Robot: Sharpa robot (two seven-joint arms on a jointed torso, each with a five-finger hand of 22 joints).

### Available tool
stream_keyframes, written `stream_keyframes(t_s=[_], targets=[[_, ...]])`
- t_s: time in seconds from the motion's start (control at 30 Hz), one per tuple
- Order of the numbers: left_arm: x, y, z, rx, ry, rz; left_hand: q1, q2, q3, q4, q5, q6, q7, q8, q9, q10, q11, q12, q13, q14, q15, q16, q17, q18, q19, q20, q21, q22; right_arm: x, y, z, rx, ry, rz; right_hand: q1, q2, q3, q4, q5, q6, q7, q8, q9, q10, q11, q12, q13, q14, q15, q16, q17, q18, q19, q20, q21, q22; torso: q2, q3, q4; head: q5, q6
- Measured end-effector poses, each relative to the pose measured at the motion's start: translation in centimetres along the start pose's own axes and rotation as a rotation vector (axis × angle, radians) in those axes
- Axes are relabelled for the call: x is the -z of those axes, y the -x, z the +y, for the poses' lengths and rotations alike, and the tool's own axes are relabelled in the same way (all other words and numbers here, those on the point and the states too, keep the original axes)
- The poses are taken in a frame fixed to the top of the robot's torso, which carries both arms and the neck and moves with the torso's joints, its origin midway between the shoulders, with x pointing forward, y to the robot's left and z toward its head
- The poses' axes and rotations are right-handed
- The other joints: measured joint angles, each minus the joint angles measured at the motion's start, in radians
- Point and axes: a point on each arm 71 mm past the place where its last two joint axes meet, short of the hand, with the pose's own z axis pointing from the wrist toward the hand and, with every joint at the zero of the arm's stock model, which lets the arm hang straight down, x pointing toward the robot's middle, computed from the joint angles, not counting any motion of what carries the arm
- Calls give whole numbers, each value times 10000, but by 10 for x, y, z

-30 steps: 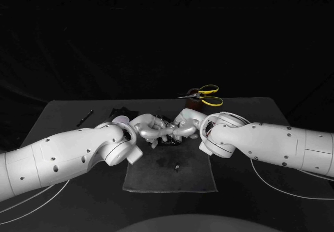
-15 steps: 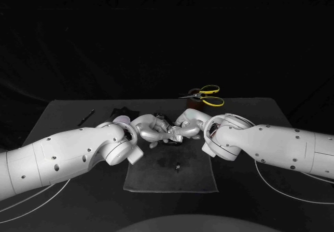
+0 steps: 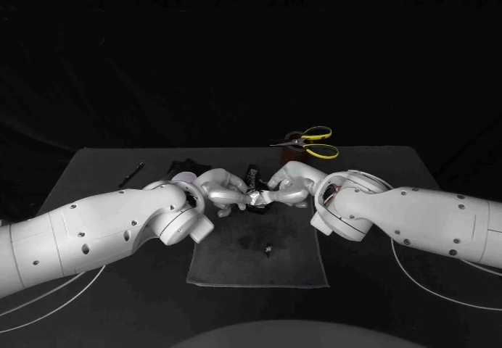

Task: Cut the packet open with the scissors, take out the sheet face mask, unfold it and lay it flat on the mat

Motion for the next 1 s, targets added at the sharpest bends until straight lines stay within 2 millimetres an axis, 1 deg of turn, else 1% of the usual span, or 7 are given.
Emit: stream_keyframes(t_s=[0.13,0.23,0.4,0.67,0.87,0.93,1.0], targets=[[1,2,1,34,95,-172,-334,32,226,-237,283,20,-28,0,-1,28,-28,130,36,21,-21,67,213,-1,54,-53,120,101,0,2,-3,12,-48,-32,0,-1,0,0,-54,0,0,0,-1,-1,1,-39,-4,0,1,-17,1,0,0,0,0,16,0,-5,0,0,-12],[1,4,2,55,158,-293,-692,39,320,-527,865,101,-115,0,-2,72,-72,254,75,15,-91,153,273,-1,86,-86,192,200,1,3,-4,28,-49,-23,0,-2,-2,-1,-58,0,0,0,-1,-2,2,-39,-6,-1,1,-22,4,0,0,0,0,26,0,-10,3,1,-17],[1,4,3,73,228,-373,-944,78,334,-729,1353,102,-118,0,-1,73,-72,349,90,16,-91,154,274,-2,86,-86,233,229,1,3,-4,47,-40,10,-1,-3,-15,-12,-60,0,0,-1,-1,-16,16,-39,-10,-2,2,-37,7,-1,0,0,-1,25,0,-10,6,-6,-19],[-1,0,1,63,272,-272,-1034,220,-173,-723,1402,-25,-27,24,-1,-98,-20,137,-59,16,-91,-107,-228,-3,-171,-48,64,-206,0,2,-3,62,-49,52,-11,-14,-15,-13,-77,0,0,-1,-2,-17,17,-39,-14,-3,3,-56,7,-2,0,0,-1,23,0,-12,6,-7,-2],[-2,-1,-1,53,263,-212,-781,357,-1392,-369,1325,-372,99,51,-1,-367,103,-440,-388,2,45,-196,-429,-1,-534,95,-343,-633,-1,0,-1,66,-55,76,-9,-13,-16,-13,-115,0,0,-1,-2,-17,17,-40,-19,-18,19,-73,5,-2,0,0,-1,20,0,-12,5,-28,13],[-2,-1,-1,46,261,-200,-874,104,-2329,38,1239,-475,140,307,397,-388,124,-555,-443,-17,110,-230,-470,-2,-647,176,-552,-847,-2,0,-1,67,-62,80,-2,-6,-16,-13,-115,0,0,-1,-1,-17,17,-40,-21,-19,19,-58,0,-2,0,0,-1,18,0,-7,5,-36,15],[-2,-2,-1,34,255,-175,-825,-186,-3153,340,1216,-510,211,66,527,-494,230,-663,-503,-96,206,-340,-703,-2,-670,199,-702,-1005,-2,-1,-1,68,-75,82,4,0,-16,-13,-115,0,0,-1,-2,-18,18,-40,-24,-19,19,-34,-2,-3,0,1,-1,16,0,-7,2,-43,16]])
